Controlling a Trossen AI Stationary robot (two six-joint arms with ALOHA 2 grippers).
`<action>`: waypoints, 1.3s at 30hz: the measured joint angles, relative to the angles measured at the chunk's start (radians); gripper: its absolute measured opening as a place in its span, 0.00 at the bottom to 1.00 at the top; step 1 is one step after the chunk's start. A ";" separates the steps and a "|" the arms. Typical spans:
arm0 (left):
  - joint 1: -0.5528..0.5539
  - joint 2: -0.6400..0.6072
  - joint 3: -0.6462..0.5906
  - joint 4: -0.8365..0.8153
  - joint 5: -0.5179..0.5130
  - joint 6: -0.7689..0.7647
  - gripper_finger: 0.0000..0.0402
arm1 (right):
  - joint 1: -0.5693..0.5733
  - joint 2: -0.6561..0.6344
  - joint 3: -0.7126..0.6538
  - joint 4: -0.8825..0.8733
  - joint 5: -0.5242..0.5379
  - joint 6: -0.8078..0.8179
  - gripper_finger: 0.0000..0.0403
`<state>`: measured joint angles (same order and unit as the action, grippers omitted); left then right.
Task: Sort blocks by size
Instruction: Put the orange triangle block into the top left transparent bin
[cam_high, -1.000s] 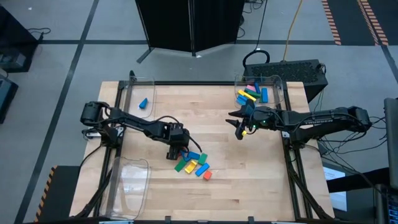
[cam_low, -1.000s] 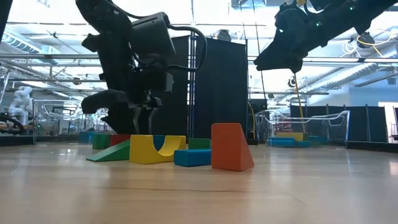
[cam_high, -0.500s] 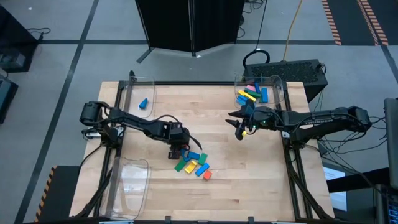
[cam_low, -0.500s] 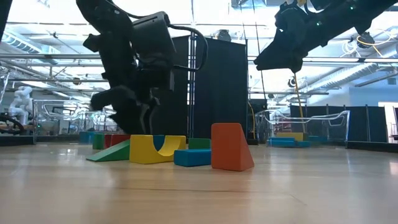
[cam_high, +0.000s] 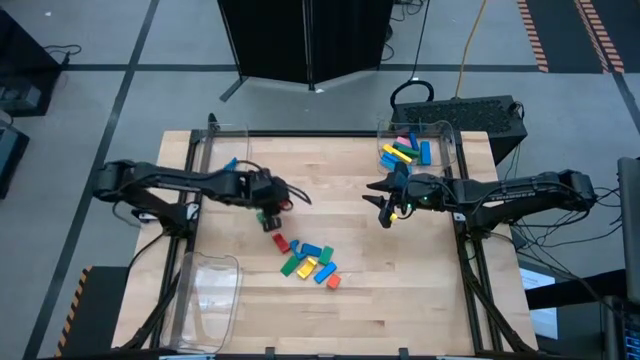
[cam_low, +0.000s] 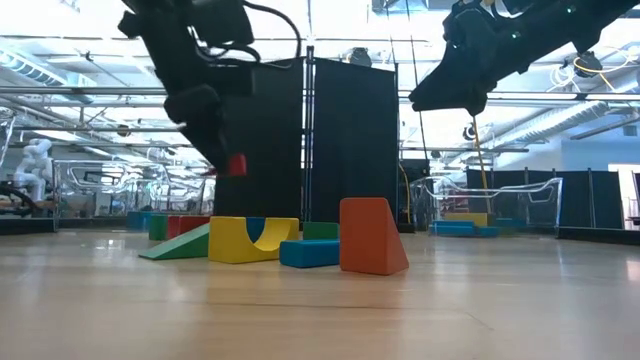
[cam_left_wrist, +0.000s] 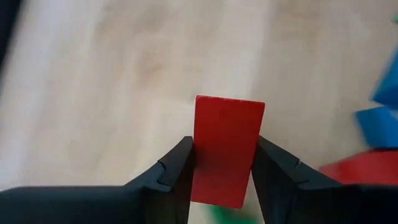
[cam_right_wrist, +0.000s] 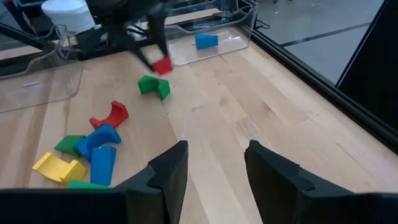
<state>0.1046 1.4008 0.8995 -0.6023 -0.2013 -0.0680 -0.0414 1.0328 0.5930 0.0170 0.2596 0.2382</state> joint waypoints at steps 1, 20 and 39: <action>0.015 -0.023 0.000 -0.027 -0.015 -0.007 0.33 | 0.000 0.000 0.000 0.000 0.000 0.000 0.38; 0.327 -0.270 0.001 -0.194 -0.161 -0.050 0.33 | 0.000 0.000 0.000 0.001 0.000 -0.007 0.38; 0.746 -0.222 0.001 -0.269 -0.049 -0.013 0.33 | 0.000 0.000 0.000 0.000 0.000 -0.011 0.38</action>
<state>0.8508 1.1784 0.9001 -0.8714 -0.2502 -0.0808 -0.0414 1.0326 0.5930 0.0170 0.2596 0.2272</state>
